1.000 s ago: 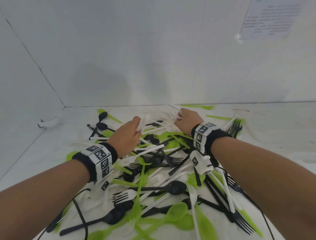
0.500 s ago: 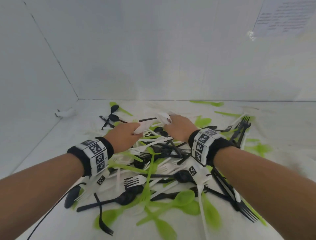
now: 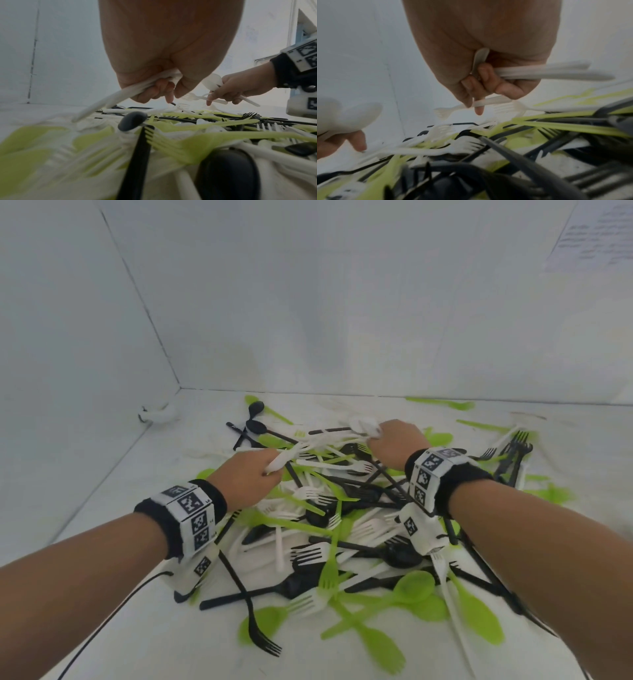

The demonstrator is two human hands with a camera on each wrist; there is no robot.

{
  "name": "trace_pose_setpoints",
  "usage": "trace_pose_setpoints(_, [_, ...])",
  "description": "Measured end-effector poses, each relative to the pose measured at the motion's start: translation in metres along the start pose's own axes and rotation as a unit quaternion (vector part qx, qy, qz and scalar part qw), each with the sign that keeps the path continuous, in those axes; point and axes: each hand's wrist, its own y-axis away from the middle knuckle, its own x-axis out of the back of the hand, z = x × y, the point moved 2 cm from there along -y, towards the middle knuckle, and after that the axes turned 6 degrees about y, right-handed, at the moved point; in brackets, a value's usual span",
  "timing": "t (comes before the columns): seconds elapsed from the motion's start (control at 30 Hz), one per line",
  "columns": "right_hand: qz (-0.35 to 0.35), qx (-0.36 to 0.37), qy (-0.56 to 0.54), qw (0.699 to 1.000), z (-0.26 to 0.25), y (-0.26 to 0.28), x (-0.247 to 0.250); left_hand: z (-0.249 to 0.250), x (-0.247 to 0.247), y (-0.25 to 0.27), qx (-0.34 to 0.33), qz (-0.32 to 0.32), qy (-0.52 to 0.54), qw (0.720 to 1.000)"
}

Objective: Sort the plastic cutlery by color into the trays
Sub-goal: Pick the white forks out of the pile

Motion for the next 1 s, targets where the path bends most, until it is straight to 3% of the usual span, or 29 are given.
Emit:
trace_pose_setpoints(0.1, [0.007,-0.029,-0.012,0.999,0.002,0.001,0.005,0.000,0.002,-0.007,-0.016,-0.004,0.001,1.000])
trace_pose_setpoints(0.23, [0.012,0.002,-0.012,1.000,-0.008,0.009,-0.003,0.002,0.001,-0.018,-0.021,-0.017,0.020,0.999])
trace_pose_setpoints(0.4, [-0.029,0.018,-0.001,0.999,-0.022,0.018,-0.017,0.015,-0.003,-0.014,-0.062,-0.067,0.008,0.996])
trace_pose_setpoints(0.53, [-0.051,0.047,0.020,0.997,-0.031,0.033,-0.012,0.019,-0.009,-0.007,-0.063,-0.160,-0.020,0.985])
trace_pose_setpoints(0.63, [-0.106,0.052,0.038,0.992,-0.029,0.045,-0.016,0.019,-0.019,-0.007,-0.072,-0.226,-0.085,0.968])
trace_pose_setpoints(0.73, [-0.156,0.041,0.069,0.984,-0.022,0.062,-0.025,0.016,-0.028,-0.010,-0.088,-0.208,-0.108,0.968])
trace_pose_setpoints(0.87, [-0.072,0.016,0.092,0.993,-0.016,0.067,-0.034,0.014,-0.029,-0.017,-0.113,-0.158,-0.114,0.974])
trace_pose_setpoints(1.0, [-0.030,-0.024,0.098,0.994,-0.009,0.064,-0.030,0.005,-0.021,-0.029,-0.089,-0.116,-0.133,0.980])
